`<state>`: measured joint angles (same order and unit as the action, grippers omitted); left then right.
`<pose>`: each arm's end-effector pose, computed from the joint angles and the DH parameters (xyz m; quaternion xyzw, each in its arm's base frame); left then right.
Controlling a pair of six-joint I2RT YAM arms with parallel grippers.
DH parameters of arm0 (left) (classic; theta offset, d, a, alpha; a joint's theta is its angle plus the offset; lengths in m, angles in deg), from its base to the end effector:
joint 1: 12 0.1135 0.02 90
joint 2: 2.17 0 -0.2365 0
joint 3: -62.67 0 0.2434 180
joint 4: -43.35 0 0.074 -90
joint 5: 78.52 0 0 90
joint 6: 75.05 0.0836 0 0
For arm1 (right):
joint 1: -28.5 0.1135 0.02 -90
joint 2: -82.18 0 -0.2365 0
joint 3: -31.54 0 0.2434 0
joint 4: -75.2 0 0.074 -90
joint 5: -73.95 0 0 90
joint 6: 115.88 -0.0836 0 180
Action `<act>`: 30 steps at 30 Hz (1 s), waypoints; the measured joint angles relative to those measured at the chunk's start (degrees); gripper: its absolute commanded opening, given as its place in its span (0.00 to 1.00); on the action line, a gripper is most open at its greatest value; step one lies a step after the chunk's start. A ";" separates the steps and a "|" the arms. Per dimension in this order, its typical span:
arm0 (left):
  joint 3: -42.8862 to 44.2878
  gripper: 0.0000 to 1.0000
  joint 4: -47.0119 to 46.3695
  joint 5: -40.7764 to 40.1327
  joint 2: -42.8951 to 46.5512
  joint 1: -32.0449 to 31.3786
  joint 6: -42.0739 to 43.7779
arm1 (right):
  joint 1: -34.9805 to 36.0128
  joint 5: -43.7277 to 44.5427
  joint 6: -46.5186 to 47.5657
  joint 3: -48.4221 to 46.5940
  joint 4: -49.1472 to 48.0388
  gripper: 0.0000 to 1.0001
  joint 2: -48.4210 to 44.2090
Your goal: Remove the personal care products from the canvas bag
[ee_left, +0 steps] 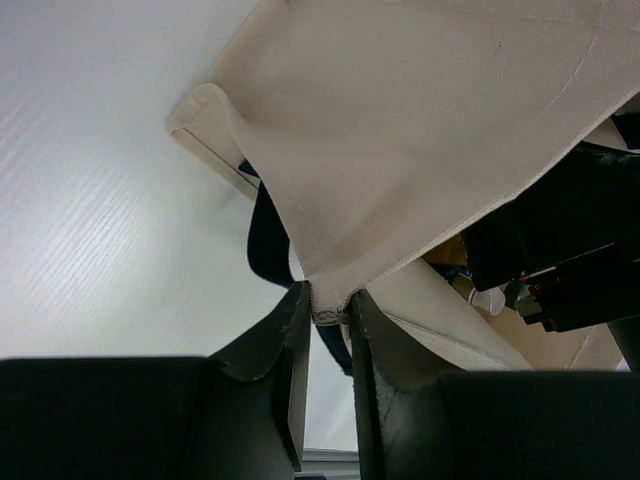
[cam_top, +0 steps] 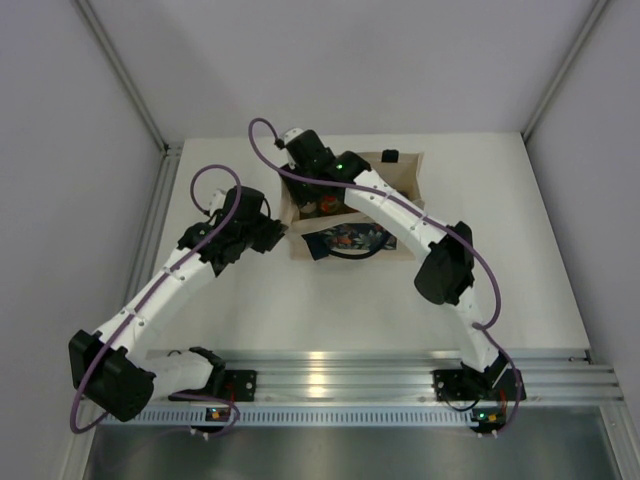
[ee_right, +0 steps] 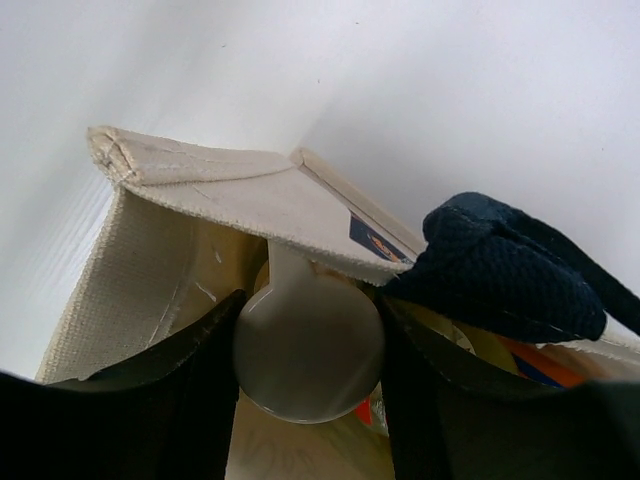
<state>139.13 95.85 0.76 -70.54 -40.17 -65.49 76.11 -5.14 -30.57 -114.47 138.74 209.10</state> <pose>0.2589 -0.1210 0.2583 -0.4368 0.8081 -0.2630 0.2950 0.3511 0.3612 0.2729 -0.3015 0.8677 0.0912 0.3845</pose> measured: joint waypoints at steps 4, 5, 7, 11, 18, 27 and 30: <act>0.00 0.00 0.00 0.00 0.00 0.00 0.31 | 0.00 -0.11 0.00 -0.39 0.42 0.00 0.00; 0.00 0.00 0.00 -0.02 0.00 0.00 0.44 | 0.00 -0.11 0.00 -0.59 0.70 0.00 0.00; 0.00 0.00 0.04 -0.02 0.00 0.00 0.66 | 0.00 -0.13 0.00 -0.87 1.27 0.00 0.00; 0.02 0.00 0.11 -0.02 0.00 0.00 0.96 | 0.00 -0.02 -0.04 -2.16 2.62 0.00 0.00; 0.04 0.00 0.15 -0.04 0.00 0.00 1.11 | 0.00 0.22 -0.50 -3.52 3.65 0.00 -0.31; 0.07 0.00 0.48 -0.07 0.00 0.00 1.33 | 0.11 0.39 -0.85 -3.69 4.33 0.00 -3.91; 0.28 0.00 0.79 -0.11 -0.02 0.00 1.53 | 0.50 0.66 -0.76 -3.72 4.37 0.00 -6.93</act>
<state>139.41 96.64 0.65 -70.57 -40.17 -63.96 76.62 -4.48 -31.33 -118.18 143.11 202.17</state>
